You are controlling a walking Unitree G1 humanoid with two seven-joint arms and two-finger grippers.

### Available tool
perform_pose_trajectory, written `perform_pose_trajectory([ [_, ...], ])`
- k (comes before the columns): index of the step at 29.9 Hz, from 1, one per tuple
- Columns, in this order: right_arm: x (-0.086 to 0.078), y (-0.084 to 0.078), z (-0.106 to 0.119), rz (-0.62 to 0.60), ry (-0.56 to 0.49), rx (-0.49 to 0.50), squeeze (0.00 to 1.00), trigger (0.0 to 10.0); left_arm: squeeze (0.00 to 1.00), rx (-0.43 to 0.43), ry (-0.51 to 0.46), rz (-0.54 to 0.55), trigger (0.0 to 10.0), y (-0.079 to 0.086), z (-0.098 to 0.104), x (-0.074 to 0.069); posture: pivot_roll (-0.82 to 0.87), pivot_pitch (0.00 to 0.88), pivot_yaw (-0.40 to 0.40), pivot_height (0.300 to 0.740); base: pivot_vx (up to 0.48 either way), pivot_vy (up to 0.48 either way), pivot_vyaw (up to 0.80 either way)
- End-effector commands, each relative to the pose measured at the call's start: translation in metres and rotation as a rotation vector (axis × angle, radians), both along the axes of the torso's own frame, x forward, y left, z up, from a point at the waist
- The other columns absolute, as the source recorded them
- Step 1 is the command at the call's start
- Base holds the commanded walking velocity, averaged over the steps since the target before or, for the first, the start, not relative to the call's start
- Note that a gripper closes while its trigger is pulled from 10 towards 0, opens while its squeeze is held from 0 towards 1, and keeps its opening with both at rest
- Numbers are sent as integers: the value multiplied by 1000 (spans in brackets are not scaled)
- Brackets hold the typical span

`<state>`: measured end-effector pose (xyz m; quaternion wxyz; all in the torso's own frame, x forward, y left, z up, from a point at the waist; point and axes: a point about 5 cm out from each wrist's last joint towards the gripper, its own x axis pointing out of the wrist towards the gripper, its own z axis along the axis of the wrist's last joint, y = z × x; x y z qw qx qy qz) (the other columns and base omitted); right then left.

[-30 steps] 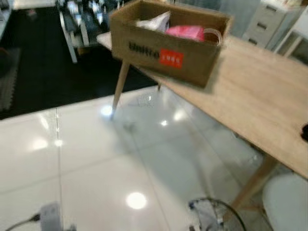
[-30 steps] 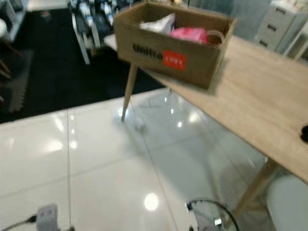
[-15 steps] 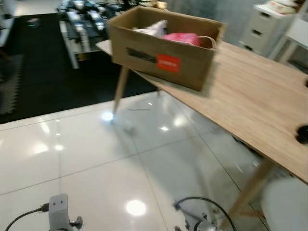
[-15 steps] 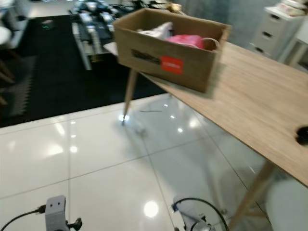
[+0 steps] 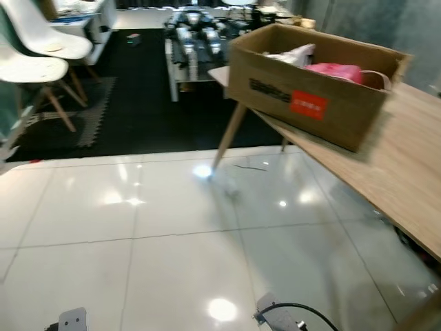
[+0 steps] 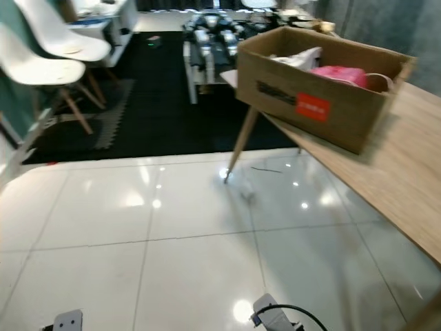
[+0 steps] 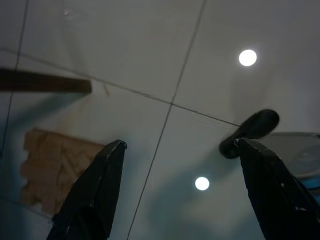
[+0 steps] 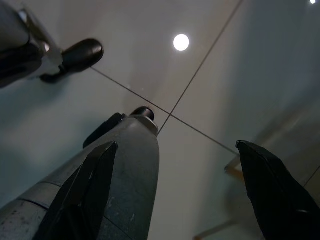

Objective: Picking trash to rubbish bin

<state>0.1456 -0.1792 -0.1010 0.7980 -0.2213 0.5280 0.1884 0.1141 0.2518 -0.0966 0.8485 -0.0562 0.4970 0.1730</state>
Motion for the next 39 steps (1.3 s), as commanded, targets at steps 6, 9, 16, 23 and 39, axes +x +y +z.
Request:
perform_pose_trajectory([
  [6,-12,-4,-4,7,57,-35,0,10000,0,26,14,-16,10000,7,2,2,128,14,-17,740,0,0,728],
  [9,-12,-4,-4,7,57,-35,0,10000,0,26,14,-16,10000,7,2,2,128,14,-17,740,0,0,725],
  [16,-6,0,-3,8,39,-30,0,10000,0,34,-5,-53,10000,7,6,14,134,0,-7,740,0,0,726],
  [23,-13,1,-5,7,59,-26,0,10000,0,12,12,-59,10000,6,4,8,129,14,1,740,0,0,729],
  [39,-14,3,-6,2,61,-17,0,10000,0,-18,20,-47,10000,5,2,3,128,33,6,740,0,0,727],
])
